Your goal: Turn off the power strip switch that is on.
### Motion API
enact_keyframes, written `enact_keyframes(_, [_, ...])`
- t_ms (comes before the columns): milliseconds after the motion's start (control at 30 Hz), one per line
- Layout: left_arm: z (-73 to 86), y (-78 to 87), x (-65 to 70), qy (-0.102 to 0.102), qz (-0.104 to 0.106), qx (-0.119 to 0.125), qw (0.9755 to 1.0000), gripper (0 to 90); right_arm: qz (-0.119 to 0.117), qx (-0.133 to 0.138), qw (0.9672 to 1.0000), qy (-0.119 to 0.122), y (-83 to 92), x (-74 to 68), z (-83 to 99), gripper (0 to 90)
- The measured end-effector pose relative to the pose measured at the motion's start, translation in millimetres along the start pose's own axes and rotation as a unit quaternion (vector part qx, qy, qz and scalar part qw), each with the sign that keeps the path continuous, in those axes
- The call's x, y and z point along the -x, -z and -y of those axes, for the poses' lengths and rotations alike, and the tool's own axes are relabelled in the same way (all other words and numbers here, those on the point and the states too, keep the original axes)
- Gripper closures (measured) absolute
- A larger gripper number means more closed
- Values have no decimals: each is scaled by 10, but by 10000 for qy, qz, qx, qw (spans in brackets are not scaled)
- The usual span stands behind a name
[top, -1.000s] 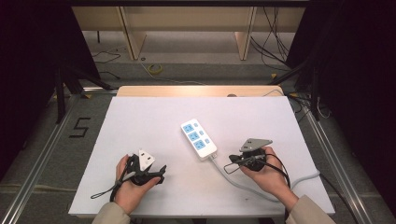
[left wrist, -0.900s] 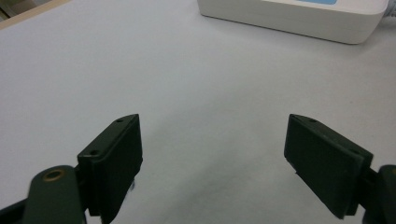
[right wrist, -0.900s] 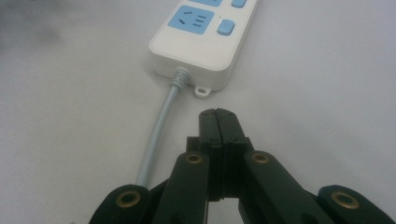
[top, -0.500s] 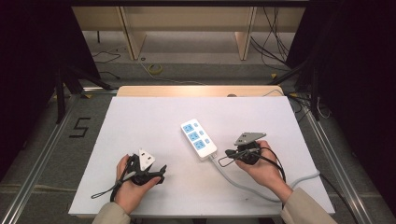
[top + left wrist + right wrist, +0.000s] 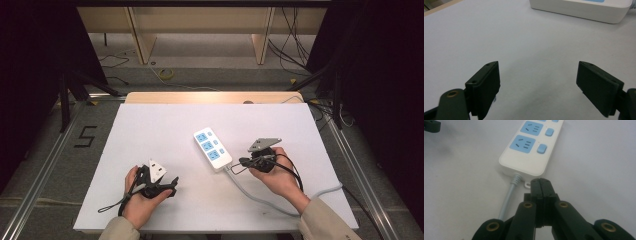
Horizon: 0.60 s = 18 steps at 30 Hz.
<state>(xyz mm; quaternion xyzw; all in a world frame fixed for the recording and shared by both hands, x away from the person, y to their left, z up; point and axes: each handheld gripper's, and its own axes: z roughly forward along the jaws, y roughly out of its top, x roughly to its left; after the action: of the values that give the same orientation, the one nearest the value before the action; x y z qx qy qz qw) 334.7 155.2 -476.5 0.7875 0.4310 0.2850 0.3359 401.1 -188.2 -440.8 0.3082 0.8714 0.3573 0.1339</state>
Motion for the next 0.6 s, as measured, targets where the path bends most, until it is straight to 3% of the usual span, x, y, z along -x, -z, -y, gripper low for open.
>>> enact_keyframes(600, [-3,-4,7,-35,7,-6,10000,183,105,-106,9999,12,-96,37,-174,900])
